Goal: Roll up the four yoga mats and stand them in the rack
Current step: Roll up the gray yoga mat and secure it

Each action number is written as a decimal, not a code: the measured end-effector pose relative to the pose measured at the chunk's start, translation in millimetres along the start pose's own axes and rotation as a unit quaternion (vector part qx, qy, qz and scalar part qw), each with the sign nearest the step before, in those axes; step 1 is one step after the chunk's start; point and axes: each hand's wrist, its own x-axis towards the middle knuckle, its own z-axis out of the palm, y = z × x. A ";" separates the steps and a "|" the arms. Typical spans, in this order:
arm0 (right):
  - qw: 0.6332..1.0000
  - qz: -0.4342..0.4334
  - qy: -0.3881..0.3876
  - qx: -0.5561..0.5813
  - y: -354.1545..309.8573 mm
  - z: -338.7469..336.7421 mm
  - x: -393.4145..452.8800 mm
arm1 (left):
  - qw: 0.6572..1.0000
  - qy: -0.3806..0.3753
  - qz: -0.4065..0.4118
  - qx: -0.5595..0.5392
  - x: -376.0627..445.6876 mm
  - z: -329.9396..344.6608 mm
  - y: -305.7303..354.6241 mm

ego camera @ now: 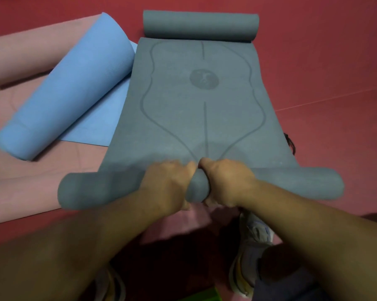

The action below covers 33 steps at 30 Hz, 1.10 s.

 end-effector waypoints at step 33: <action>0.997 0.001 -0.005 -0.079 -5.3 17.1 -0.5 | 0.983 -0.141 -0.017 -0.116 18.2 6.5 -16.4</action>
